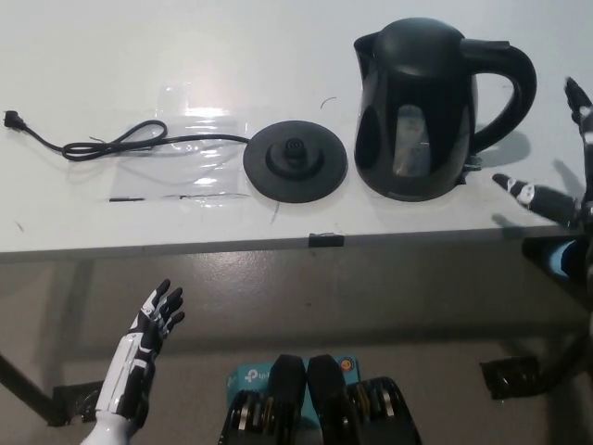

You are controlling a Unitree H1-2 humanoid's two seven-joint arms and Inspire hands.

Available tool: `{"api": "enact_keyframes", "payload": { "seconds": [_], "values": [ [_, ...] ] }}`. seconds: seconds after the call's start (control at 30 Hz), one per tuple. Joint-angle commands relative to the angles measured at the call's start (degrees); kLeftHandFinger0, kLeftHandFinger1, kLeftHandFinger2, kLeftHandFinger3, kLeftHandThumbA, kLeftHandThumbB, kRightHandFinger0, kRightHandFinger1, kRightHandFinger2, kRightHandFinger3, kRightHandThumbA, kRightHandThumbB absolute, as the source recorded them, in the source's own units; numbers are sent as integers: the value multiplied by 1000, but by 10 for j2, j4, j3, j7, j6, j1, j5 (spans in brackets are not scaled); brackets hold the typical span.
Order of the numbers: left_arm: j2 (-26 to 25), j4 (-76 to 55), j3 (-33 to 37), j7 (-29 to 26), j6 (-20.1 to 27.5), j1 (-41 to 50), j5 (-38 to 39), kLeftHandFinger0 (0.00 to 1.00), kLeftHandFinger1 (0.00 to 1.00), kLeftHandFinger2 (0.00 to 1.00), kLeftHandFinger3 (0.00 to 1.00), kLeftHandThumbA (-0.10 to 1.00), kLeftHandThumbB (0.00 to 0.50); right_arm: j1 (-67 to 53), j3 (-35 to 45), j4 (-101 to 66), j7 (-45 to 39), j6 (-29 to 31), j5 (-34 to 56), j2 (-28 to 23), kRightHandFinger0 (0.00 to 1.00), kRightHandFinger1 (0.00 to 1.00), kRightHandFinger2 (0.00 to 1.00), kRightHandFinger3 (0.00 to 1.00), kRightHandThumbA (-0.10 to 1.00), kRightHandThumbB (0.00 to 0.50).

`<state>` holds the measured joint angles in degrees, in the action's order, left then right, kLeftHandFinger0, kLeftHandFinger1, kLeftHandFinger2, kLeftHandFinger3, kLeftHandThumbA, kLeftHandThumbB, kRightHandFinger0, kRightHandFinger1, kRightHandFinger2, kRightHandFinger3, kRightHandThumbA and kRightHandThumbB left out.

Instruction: Use the right hand to grab the handle of the kettle from the base and place it on the right side

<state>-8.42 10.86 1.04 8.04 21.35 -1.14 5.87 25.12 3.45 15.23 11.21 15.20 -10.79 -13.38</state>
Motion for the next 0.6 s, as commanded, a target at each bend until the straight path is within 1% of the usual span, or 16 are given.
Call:
{"api": "enact_keyframes", "payload": {
  "seconds": [0.0, 0.03, 0.07, 0.1, 0.13, 0.17, 0.2, 0.27, 0.3, 0.33, 0.4, 0.47, 0.5, 0.53, 0.57],
  "values": [
    [-6, -10, 0, 5, 13, 7, -12, 1000, 1000, 1000, 1000, 914, 500, -43, 48, -101, 127, 110, -59, 65, 1000, 1000, 1000, 1000, 1000, 281],
    [-6, -7, 1, 6, 18, 9, -11, 1000, 1000, 1000, 1000, 913, 500, -64, 44, -126, 136, 117, -56, 78, 1000, 1000, 1000, 1000, 1000, 295],
    [-6, -6, 1, 7, 17, 7, -10, 1000, 1000, 1000, 1000, 913, 500, -76, 38, -142, 140, 117, -57, 84, 1000, 1000, 1000, 1000, 1000, 320],
    [-8, -5, 0, 8, 15, 3, -10, 1000, 1000, 1000, 1000, 915, 500, -86, 32, -157, 146, 117, -62, 89, 1000, 1000, 1000, 1000, 1000, 328],
    [-9, -5, 0, 9, 11, -2, -8, 1000, 1000, 1000, 1000, 918, 500, -95, 22, -169, 151, 117, -69, 91, 1000, 1000, 1000, 1000, 1000, 350],
    [-11, -7, -1, 11, 4, -5, -5, 1000, 1000, 1000, 1000, 919, 500, -116, -1, -189, 157, 117, -79, 93, 1000, 1000, 1000, 1000, 1000, 357],
    [-12, -12, 0, 11, -3, -4, -6, 1000, 1000, 1000, 1000, 921, 500, -137, -28, -201, 172, 117, -105, 87, 1000, 1000, 1000, 1000, 1000, 333],
    [-11, -9, 1, 9, 0, -4, -11, 1000, 1000, 1000, 1000, 939, 500, -171, -77, -201, 215, 117, -151, 84, 1000, 1000, 1000, 1000, 1000, 319],
    [-10, -6, 2, 8, 7, -2, -15, 1000, 1000, 1000, 1000, 950, 500, -182, -94, -195, 219, 117, -146, 82, 1000, 1000, 1000, 1000, 1000, 342],
    [-10, -5, 2, 7, 14, 3, -19, 1000, 1000, 1000, 1000, 953, 500, -191, -109, -190, 219, 117, -135, 80, 1000, 1000, 1000, 1000, 1000, 348],
    [-8, -3, 2, 13, 18, 12, -7, 1000, 1000, 1000, 1000, 943, 500, -206, -147, -158, 205, 117, -99, 63, 1000, 1000, 1000, 1000, 1000, 335],
    [-7, 2, 3, 18, 17, 13, 0, 1000, 1000, 1000, 1000, 945, 500, -207, -172, -129, 224, 117, -96, 47, 1000, 1000, 1000, 1000, 1000, 303],
    [-7, 1, 2, 18, 11, 12, 4, 1000, 1000, 1000, 1000, 946, 500, -201, -189, -109, 248, 117, -103, 37, 1000, 1000, 1000, 1000, 1000, 304],
    [-7, 5, 2, 17, 14, 13, 1, 1000, 1000, 1000, 1000, 962, 500, -202, -197, -92, 253, 117, -104, 33, 1000, 1000, 1000, 1000, 1000, 311],
    [-8, 2, 1, 15, 15, 17, -2, 1000, 1000, 1000, 1000, 980, 500, -205, -205, -75, 238, 117, -84, 31, 1000, 1000, 1000, 1000, 1000, 330]
  ]
}}
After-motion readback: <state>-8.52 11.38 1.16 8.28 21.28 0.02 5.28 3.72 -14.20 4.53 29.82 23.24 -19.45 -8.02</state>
